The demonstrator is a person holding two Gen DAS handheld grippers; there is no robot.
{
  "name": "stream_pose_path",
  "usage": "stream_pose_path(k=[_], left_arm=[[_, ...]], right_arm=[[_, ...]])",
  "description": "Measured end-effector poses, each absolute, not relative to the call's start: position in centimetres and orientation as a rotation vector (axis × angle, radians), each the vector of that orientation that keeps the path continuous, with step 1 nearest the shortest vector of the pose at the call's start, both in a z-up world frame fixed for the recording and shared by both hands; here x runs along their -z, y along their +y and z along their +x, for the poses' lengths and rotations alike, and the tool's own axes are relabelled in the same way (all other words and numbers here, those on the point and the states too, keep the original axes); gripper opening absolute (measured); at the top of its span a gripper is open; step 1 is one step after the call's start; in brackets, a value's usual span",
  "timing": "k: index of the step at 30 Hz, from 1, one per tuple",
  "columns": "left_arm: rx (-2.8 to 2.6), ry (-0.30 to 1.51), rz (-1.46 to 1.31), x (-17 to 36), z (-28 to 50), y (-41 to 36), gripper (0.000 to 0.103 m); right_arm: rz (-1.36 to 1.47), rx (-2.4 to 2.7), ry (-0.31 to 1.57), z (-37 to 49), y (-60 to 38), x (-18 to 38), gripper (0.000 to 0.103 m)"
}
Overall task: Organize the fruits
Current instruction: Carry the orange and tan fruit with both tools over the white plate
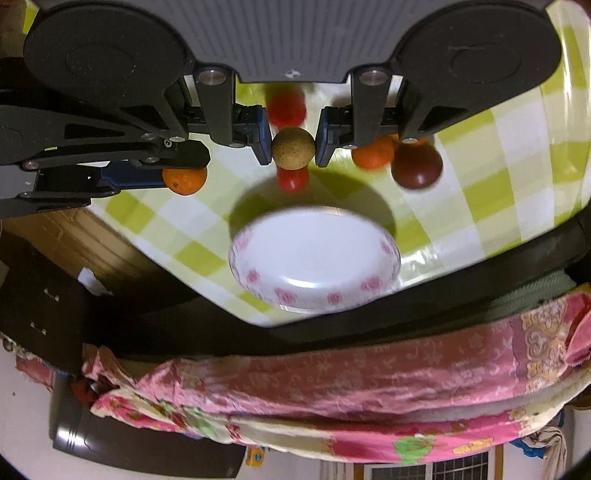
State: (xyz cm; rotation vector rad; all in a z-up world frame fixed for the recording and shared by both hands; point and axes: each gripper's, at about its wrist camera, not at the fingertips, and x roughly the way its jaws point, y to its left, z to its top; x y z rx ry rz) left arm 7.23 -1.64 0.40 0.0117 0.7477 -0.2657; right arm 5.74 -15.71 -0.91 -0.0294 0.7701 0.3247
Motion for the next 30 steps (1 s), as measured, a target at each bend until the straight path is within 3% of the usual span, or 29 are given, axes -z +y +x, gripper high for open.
stream_pose_path(k=[16, 30], left_arm=[[0.232, 0.738, 0.001, -0.2, 15.1, -0.2, 0.032], [0.222, 0.76, 0.023, 1.5, 16.5, -0.5, 0.033]], right_arm=[[-0.046, -0.342, 0.707, 14.0, -14.7, -0.4, 0.024], [-0.069, -0.366, 0.725, 17.0, -14.6, 1.4, 0.025]])
